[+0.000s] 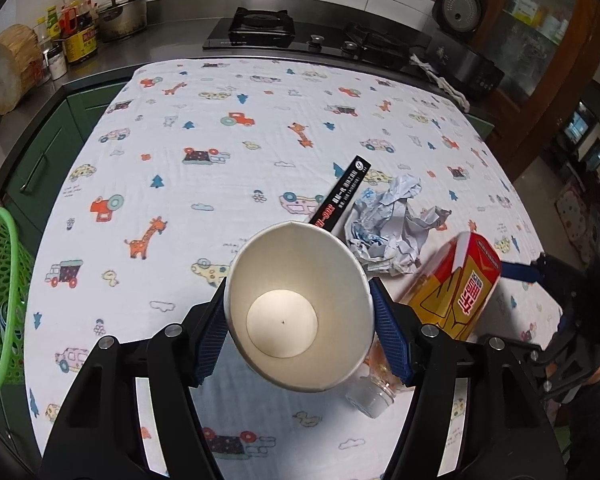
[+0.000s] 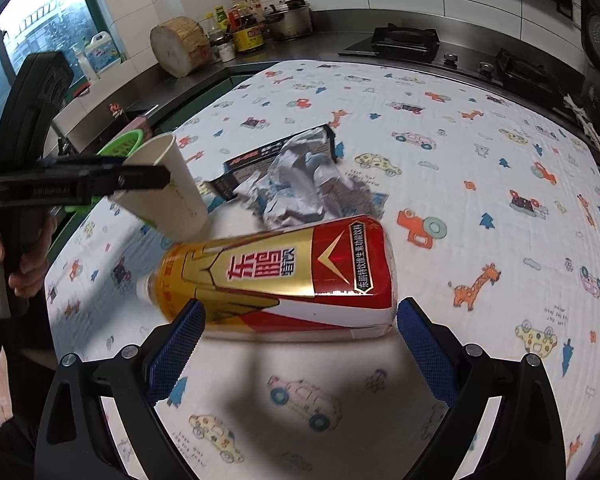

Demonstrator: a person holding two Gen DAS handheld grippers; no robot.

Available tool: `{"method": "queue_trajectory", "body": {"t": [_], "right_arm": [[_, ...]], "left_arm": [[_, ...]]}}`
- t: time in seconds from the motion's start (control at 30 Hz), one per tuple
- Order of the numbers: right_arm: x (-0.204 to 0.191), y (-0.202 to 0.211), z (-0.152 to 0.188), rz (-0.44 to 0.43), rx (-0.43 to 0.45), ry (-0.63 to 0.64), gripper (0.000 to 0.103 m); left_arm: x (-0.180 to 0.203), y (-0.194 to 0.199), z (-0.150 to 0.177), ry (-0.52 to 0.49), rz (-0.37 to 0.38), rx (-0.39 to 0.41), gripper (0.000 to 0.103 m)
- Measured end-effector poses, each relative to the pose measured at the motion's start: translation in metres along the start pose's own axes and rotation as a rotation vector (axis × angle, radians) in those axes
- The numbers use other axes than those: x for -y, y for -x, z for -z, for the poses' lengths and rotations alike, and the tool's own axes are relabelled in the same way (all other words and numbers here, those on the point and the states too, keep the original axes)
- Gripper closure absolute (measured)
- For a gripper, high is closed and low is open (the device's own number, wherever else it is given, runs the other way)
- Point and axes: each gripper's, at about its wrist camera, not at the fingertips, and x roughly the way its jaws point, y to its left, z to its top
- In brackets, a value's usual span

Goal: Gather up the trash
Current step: 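Lift the paper cup with the left gripper while the right grasps the yellow-red Dongpeng bottle, then lift the Dongpeng bottle with the right gripper while the left holds the cup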

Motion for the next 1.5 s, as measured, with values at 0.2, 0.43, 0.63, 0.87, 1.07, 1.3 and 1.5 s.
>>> {"method": "queue_trajectory", "body": {"t": [0.2, 0.43, 0.63, 0.87, 1.07, 1.3, 1.5], "right_arm": [[-0.018, 0.004, 0.015, -0.035, -0.014, 0.030, 0.010], [-0.047, 0.006, 0.028, -0.034, -0.044, 0.144, 0.010], [-0.057, 0.006, 0.023, 0.060, -0.049, 0.277, 0.010], [-0.067, -0.006, 0.000, 0.095, -0.109, 0.448, 0.010], [-0.088, -0.035, -0.018, 0.076, -0.211, 0.639, 0.010], [-0.100, -0.071, -0.024, 0.071, -0.319, 0.766, 0.010], [-0.103, -0.083, -0.020, 0.133, -0.368, 0.803, 0.024]], "left_arm": [[-0.009, 0.008, 0.002, 0.006, -0.009, 0.011, 0.037], [-0.018, 0.013, 0.004, 0.012, -0.015, 0.014, 0.037], [-0.021, 0.017, 0.004, 0.009, -0.017, 0.018, 0.037], [-0.030, 0.025, 0.005, 0.019, -0.026, 0.029, 0.037], [-0.041, 0.034, 0.005, 0.036, -0.039, 0.040, 0.037], [-0.056, 0.043, 0.009, 0.056, -0.053, 0.048, 0.037], [-0.066, 0.049, 0.014, 0.064, -0.053, 0.054, 0.037]]}}
